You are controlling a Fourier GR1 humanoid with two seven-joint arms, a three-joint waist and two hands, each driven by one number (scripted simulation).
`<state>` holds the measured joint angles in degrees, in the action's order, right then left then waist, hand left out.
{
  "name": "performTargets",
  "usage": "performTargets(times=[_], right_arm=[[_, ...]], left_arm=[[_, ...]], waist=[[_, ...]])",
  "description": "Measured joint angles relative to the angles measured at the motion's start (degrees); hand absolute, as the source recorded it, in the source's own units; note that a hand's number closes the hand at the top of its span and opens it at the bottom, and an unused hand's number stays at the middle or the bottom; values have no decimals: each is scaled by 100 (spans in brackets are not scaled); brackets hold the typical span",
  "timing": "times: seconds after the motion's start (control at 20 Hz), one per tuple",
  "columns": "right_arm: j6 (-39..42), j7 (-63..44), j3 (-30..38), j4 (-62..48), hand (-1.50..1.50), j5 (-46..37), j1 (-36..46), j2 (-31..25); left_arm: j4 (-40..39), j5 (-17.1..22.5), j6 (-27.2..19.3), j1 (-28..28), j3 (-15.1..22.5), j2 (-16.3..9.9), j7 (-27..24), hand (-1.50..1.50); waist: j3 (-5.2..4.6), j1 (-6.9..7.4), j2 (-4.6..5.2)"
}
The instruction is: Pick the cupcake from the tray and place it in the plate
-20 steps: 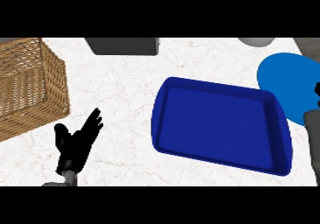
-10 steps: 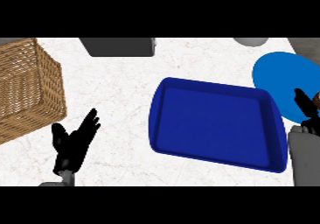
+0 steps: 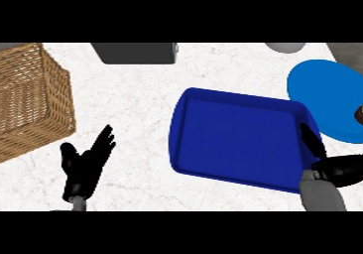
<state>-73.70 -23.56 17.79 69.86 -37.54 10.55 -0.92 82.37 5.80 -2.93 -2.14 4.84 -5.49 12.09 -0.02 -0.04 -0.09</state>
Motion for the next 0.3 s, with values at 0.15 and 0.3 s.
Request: performTargets(times=[0.15, 0.3], right_arm=[[-113, -342, -371, -9, -150, -260, -181, 20], [-229, -723, -566, -50, -150, -540, -210, 0]], left_arm=[[55, -61, -4, -60, 16, 27, 18, 0], [157, -50, 55, -103, -27, -33, 107, 0]], waist=[[-12, 5, -4], [-33, 6, -11]])
